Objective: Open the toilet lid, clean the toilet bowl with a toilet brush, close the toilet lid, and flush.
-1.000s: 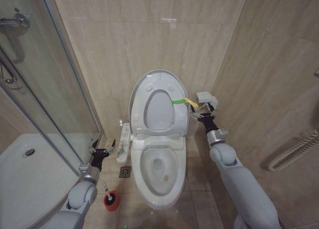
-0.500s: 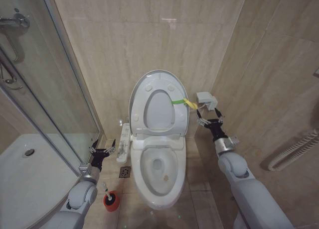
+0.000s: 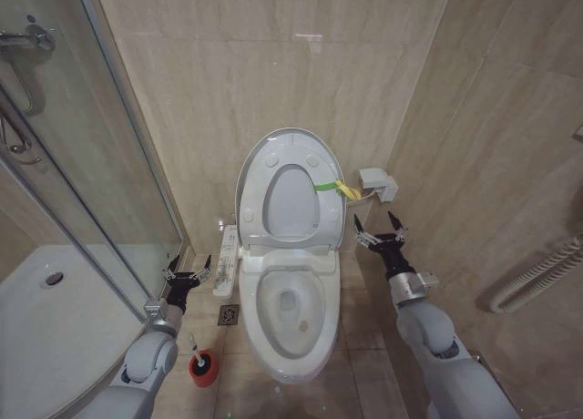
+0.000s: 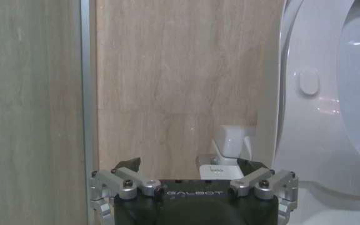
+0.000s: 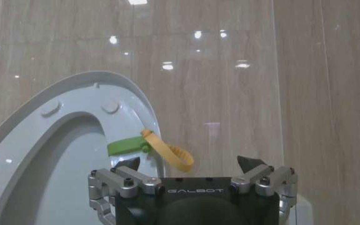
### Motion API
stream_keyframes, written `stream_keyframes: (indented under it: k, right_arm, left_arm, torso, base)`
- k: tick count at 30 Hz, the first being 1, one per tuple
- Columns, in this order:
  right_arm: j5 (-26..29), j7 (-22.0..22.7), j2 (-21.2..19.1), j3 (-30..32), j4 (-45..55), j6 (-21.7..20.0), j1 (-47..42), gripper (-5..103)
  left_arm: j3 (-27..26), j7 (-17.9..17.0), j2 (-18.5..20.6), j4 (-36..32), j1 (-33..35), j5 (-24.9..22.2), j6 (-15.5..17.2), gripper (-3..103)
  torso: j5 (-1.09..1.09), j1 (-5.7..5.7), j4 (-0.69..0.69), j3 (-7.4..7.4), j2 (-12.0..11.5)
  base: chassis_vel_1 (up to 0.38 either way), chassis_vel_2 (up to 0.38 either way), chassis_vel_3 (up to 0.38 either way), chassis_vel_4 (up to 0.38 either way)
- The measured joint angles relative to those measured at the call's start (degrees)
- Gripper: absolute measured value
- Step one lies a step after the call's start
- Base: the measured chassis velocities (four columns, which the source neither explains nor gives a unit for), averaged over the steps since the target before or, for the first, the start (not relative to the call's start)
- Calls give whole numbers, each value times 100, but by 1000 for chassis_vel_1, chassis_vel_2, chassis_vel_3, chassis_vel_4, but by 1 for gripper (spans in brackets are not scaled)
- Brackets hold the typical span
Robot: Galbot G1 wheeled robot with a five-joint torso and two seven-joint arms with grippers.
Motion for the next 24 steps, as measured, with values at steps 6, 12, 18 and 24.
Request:
stream_keyframes:
  k: [6,12,18,24]
  right_arm:
    - [-310,-27,64,89,33,72,-236,100]
    - [-404,-102,101,139,191,98,-627,100]
    - [-424,-100,164,167,335,124,-973,100]
    - [-497,-97,320,196,356,227,-1249,100]
  left_arm:
    - [0,0,0,0,0,0,0,100]
    - [0,0,0,0,0,0,0,100]
    - [0,0,0,0,0,0,0,100]
    - [0,0,0,0,0,0,0,100]
  torso:
    - [0,0,1,0,0]
    - [0,1,0,0,0]
    - [0,1,0,1,0]
    - [0,1,0,1,0]
  base:
    - [0,0,0,0]
    - [0,0,0,0]
    - [0,0,0,0]
    - [0,0,0,0]
